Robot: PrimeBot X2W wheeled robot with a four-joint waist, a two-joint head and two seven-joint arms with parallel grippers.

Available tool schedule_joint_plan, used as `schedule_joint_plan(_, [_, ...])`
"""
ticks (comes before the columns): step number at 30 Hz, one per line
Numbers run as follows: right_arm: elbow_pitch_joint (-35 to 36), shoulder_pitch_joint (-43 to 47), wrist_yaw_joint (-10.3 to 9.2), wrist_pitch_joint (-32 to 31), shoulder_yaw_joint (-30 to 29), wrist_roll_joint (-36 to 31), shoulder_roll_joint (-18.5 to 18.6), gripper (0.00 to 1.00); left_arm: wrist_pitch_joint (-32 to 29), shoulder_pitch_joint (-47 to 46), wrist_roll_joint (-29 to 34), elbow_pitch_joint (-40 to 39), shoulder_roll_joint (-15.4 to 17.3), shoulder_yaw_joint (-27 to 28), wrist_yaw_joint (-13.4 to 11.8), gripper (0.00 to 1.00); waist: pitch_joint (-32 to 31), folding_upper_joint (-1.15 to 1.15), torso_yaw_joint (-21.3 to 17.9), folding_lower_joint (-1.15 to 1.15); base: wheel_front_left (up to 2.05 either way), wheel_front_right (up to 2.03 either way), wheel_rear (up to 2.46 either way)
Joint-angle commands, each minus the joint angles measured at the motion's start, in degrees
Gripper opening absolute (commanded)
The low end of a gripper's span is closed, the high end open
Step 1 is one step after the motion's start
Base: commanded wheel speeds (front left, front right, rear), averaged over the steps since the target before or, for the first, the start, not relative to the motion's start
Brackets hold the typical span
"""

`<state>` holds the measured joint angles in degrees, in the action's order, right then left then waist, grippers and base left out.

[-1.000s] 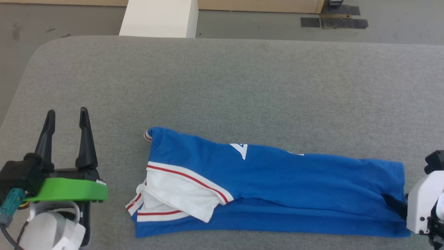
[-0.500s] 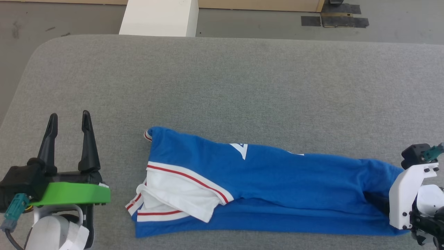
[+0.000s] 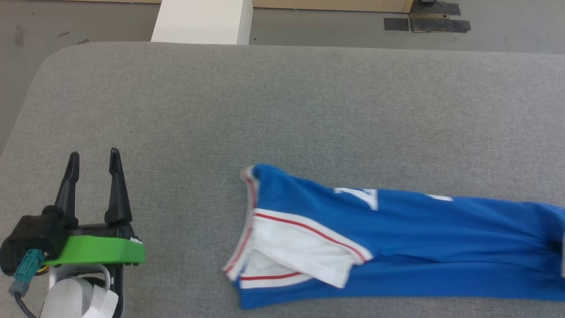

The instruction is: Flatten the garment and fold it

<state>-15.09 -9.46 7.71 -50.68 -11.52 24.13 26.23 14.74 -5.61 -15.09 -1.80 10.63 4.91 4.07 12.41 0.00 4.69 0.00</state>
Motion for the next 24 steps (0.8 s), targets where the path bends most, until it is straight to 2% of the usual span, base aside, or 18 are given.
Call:
schedule_joint_plan(1, [-1.05,-0.78,-0.22,-0.44,-2.50,-2.57,0.81,0.00,0.26,0.05,0.82,0.21,-0.44,0.34,0.44,1.00,0.16,0.00,-0.02,0.00,0.00,0.00,0.00])
schedule_joint_plan(5, [-1.03,-1.69,-0.22,-1.17,-7.89,-8.39,0.84,0.00,0.26,-0.08,1.15,0.69,-0.89,0.64,0.97,1.00,0.29,0.00,-0.11,0.00,0.00,0.00,0.00])
schedule_joint_plan(8, [0.35,-1.94,-0.22,-2.31,-8.99,-11.34,0.76,0.00,0.26,-0.09,1.38,1.14,-1.23,0.70,1.30,1.00,0.10,0.00,-0.13,0.00,0.00,0.00,0.00])
schedule_joint_plan(14, [8.03,-0.41,-0.22,-10.92,-4.63,-12.45,3.09,0.00,0.26,0.58,1.72,2.14,-1.76,1.12,1.70,1.00,-1.38,0.00,-0.64,0.00,0.00,0.00,0.00])
schedule_joint_plan(19, [20.34,0.77,-0.22,-21.93,1.31,-8.37,4.17,0.00,0.26,1.74,1.99,2.43,-2.35,1.56,1.86,1.00,-3.02,0.00,-1.36,0.00,0.00,0.00,0.00])
schedule_joint_plan(24, [28.93,0.16,-0.22,-27.69,6.56,-3.94,1.74,0.00,0.26,1.61,2.06,2.67,-2.86,1.52,2.03,1.00,-3.53,0.00,-1.37,0.00,0.00,0.00,0.00])
